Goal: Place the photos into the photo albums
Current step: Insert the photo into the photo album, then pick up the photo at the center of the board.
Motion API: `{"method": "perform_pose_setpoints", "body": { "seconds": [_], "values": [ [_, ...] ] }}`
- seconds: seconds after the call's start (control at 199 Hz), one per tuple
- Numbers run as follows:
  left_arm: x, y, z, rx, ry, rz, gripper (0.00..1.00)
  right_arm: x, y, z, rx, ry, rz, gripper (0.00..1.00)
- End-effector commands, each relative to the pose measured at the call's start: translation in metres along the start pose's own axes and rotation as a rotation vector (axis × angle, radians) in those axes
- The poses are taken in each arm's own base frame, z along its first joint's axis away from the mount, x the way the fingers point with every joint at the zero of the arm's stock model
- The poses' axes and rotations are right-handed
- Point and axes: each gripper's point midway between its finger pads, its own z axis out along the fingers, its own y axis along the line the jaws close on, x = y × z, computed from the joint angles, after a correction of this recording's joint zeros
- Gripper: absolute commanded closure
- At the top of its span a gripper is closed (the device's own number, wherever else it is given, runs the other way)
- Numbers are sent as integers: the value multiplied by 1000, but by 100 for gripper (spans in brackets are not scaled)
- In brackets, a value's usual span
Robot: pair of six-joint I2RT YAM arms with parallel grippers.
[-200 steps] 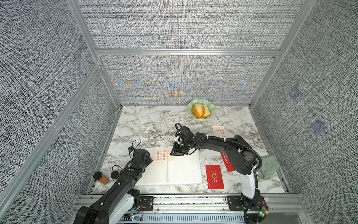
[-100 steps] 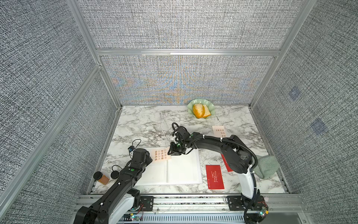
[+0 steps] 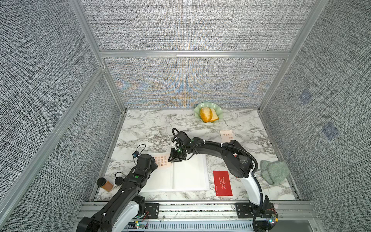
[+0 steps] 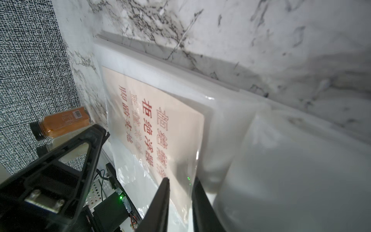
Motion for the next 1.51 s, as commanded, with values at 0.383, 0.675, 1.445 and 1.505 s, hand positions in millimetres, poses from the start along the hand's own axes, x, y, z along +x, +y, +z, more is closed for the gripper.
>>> {"method": "perform_pose_setpoints", "body": {
  "seconds": [0.383, 0.675, 1.445, 1.505],
  "values": [
    [-3, -12, 2, 17, 24, 22, 80, 12, 20, -10, -145, 23, 2, 77],
    [1, -50, 4, 117, 141, 84, 80, 16, 3, -32, -86, -15, -4, 77],
    [114, -221, -23, 518, 420, 601, 80, 101, -143, -178, 345, -216, 140, 75],
    [130, -230, -24, 537, 453, 649, 80, 112, -155, -182, 364, -215, 166, 73]
  ]
}}
